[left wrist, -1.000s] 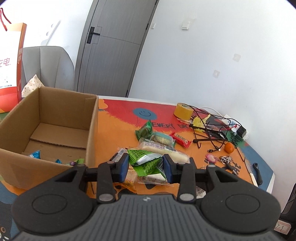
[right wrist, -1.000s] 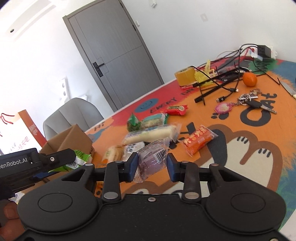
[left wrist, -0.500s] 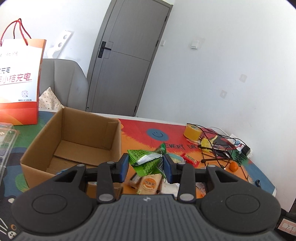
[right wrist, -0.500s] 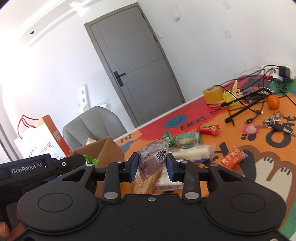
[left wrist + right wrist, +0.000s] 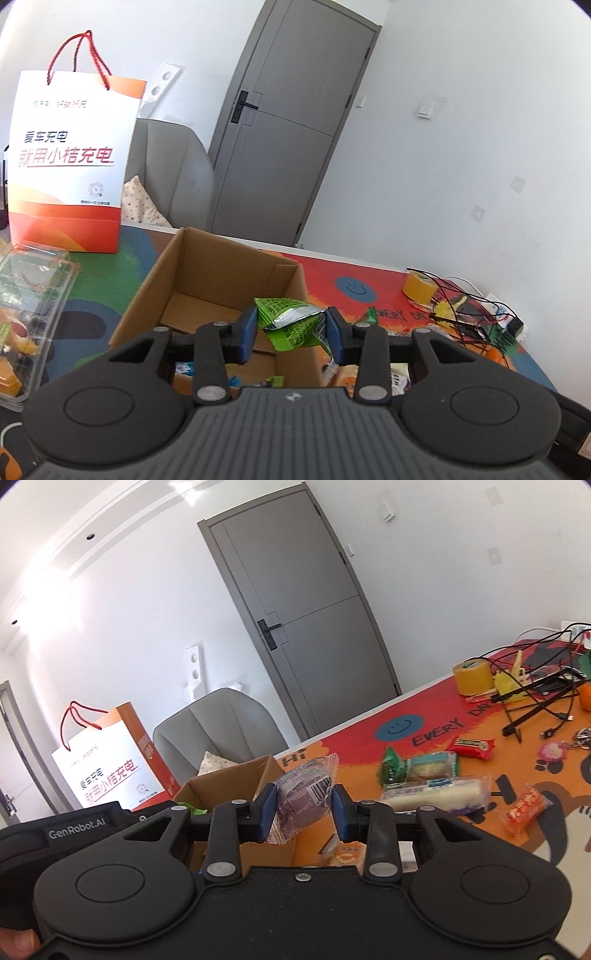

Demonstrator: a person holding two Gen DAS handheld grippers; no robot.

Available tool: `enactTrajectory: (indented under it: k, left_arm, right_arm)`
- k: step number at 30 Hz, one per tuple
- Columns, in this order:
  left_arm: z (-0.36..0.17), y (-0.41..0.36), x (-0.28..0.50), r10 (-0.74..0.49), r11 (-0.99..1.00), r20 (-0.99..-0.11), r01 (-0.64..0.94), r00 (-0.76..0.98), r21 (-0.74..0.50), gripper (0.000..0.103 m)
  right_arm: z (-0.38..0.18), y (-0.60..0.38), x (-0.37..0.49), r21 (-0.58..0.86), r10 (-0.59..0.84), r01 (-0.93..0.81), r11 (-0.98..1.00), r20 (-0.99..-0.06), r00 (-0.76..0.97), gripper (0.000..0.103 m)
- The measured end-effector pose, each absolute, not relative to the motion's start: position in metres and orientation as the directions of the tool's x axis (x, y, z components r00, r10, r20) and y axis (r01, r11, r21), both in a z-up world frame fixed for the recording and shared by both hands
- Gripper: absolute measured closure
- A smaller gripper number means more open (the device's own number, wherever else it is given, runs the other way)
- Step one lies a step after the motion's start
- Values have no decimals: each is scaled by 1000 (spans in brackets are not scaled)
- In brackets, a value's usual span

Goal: Organize snacks
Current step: 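Carry both packets into the cardboard box and open both grippers to release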

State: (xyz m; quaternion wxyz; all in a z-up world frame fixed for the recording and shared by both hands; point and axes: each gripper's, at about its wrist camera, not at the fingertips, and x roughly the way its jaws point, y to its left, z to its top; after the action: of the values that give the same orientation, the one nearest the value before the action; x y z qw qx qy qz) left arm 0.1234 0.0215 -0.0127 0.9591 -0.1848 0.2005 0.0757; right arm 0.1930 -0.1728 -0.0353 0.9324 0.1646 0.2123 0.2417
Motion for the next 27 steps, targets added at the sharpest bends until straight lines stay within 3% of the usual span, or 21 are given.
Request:
enactTrajectory:
  k: [14, 19, 23, 27]
  left_arm:
    - [-24, 70, 139, 116, 884, -456, -301, 882, -357, 60]
    - [-27, 79, 133, 149, 872, -462, -336, 874, -355, 48]
    - [-26, 82, 127, 163, 871, -460, -347, 873, -349, 44]
    - [-26, 87, 124, 168, 858, -471, -364, 866, -362, 33]
  right_arm:
    - [-32, -116, 213, 402, 587, -453, 795, -326, 741, 70]
    - [-36, -100, 215, 408, 607, -469, 783, -341, 717, 70]
    - [-38, -92, 215, 413, 633, -495, 764, -336, 698, 69]
    - [-38, -89, 216, 415, 629, -488, 768, -348, 695, 58]
